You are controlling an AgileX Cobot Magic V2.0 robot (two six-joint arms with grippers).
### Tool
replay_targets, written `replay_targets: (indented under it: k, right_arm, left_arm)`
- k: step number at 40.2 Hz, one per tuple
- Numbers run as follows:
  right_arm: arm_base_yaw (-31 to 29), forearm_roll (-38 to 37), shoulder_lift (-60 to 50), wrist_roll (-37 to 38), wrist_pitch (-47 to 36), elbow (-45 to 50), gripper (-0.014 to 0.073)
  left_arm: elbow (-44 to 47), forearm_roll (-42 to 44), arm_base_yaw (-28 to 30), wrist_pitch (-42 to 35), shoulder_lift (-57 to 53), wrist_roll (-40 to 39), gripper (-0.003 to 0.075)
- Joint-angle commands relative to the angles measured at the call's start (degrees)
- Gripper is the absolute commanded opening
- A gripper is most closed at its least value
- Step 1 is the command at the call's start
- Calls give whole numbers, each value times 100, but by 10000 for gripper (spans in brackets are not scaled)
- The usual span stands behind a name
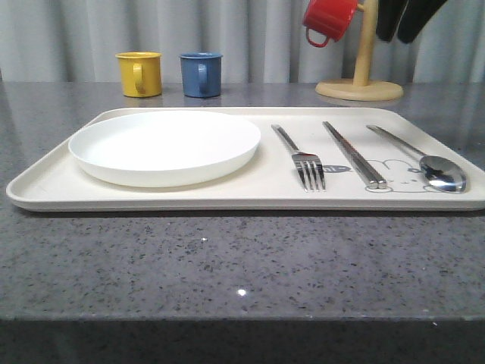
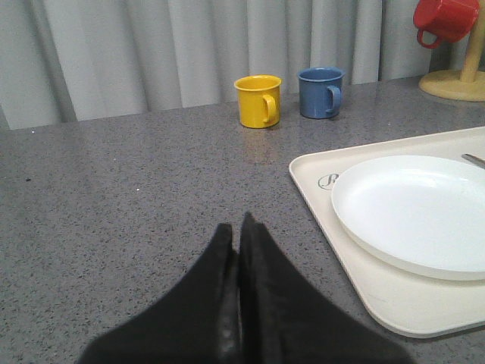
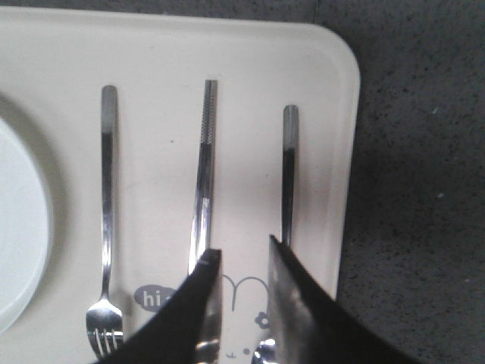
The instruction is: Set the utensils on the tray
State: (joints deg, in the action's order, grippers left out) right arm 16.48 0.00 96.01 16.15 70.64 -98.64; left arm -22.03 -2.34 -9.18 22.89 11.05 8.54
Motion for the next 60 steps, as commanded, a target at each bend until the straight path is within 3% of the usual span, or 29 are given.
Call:
replay_targets:
  k: [1,5,13,28,34,44,60]
  right_arm:
    - [-2,0,-637,-411,279,-126,36]
    - [-2,-39,-1094,-552,-69,190,-74]
    - [-2,-221,-2394,-591,-1432,1768,-69]
    - [-2,-759,-5716,-591,-4434,6041,-69]
    - [-2,-849,-7187,-591,-4779,7119,-69]
    - [-2,-844,-8578,-591,-4684,7523,-69]
    - [-2,-778,-8709,-591,-4667,7523,-69]
  left_arm:
    - [-162,-60,-33,-477,57,-30,-18]
    - [-162,-60,-33,-477,57,-30,-18]
    - [-162,-60,-33,-477,57,-30,-18]
    - [-162,-60,-33,-477,57,-30,-18]
    - [-162,-60,-33,-477,57,-30,-18]
    - [-162,-60,-33,-477,57,-30,-18]
    - [-162,-60,-33,-477,57,-30,-18]
